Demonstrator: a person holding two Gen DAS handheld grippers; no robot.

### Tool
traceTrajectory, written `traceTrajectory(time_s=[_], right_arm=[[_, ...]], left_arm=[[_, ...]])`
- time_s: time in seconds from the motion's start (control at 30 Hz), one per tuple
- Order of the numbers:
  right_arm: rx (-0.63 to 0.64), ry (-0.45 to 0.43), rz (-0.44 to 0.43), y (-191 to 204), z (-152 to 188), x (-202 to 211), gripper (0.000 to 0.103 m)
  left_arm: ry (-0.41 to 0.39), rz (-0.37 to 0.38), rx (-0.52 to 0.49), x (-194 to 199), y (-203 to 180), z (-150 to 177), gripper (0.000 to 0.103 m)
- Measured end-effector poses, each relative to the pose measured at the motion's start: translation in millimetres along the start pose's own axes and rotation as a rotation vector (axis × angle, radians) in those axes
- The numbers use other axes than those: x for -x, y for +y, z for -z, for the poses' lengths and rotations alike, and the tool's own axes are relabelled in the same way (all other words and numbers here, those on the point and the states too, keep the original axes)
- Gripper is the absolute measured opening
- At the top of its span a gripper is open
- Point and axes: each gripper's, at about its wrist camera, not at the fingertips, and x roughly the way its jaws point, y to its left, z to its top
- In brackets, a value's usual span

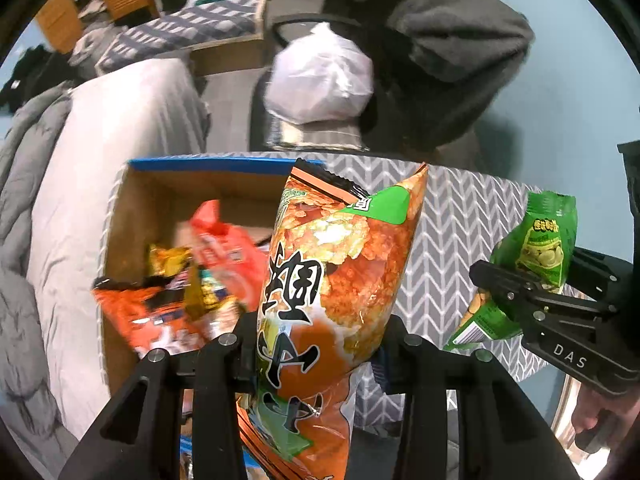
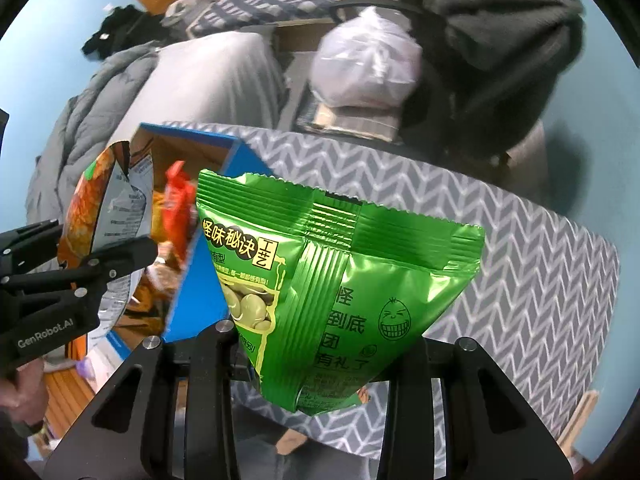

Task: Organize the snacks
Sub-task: 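Lift and carry the orange-green bag and green bag over the box with both tools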

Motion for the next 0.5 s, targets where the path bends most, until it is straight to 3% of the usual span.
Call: traceTrajectory(time_s=[0.2,0.5], right_arm=[[0.061,0.002,-0.041,39,-18,-13,0.034],[0.124,0.032,-0.097,89,-38,-38,0.034]], left_arm=[[-0.021,-0.030,0.083,8,47,2,0.041],[-0.044,-0.078,0.114,10,98,-6,0.041]])
